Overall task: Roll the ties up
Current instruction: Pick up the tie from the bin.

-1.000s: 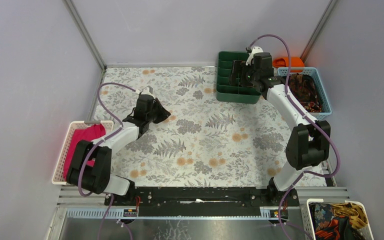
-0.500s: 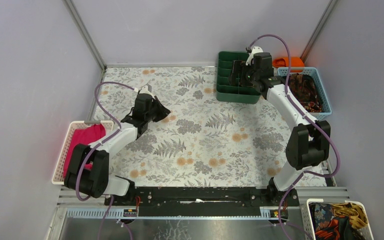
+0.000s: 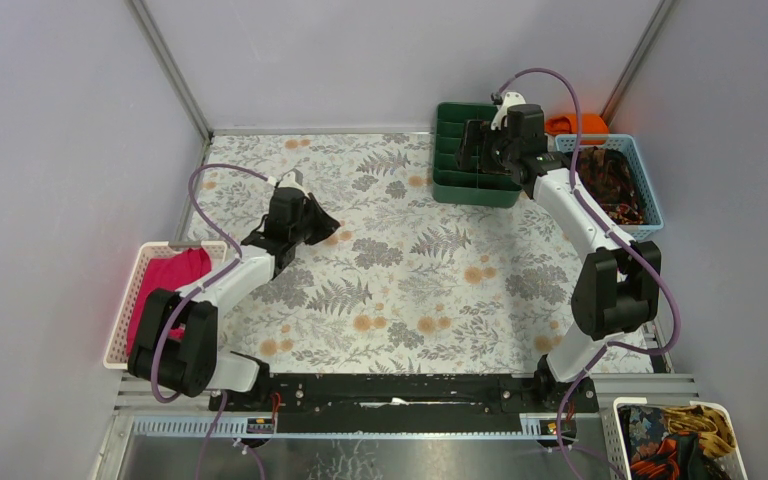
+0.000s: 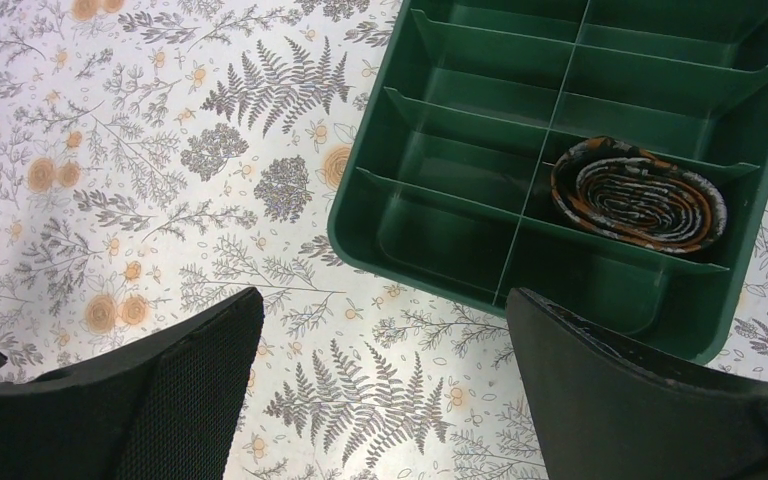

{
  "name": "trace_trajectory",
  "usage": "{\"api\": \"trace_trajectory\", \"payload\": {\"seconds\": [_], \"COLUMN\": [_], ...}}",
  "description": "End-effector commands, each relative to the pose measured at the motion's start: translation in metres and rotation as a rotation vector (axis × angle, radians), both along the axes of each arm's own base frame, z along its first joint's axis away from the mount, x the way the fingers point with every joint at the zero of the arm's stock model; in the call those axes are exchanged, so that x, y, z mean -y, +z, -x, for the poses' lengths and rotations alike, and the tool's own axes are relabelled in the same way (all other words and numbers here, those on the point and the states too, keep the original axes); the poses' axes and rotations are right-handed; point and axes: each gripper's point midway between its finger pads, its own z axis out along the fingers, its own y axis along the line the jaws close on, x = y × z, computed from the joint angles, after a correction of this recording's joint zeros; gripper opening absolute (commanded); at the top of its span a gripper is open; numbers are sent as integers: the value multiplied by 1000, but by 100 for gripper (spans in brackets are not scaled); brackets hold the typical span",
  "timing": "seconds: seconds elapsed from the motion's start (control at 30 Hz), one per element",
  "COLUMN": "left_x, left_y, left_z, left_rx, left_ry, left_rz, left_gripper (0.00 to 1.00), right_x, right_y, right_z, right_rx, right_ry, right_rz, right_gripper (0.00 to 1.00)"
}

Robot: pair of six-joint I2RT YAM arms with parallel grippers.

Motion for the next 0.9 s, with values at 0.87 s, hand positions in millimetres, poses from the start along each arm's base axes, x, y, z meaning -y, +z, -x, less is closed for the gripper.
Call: {"api": "trace_trajectory", "payload": {"seconds": [0.87], "left_x": [12], "left_y": [9], "left_z": [-14], "left_rx": [44], "left_ry": [-49], "left_rz": [32], "left_gripper": [0], "right_x": [237], "right_y": [-30], "right_z": [-60], "right_rx": [-168], "right_ry": [-773], "right_rz": [198], "right_gripper": [72]}}
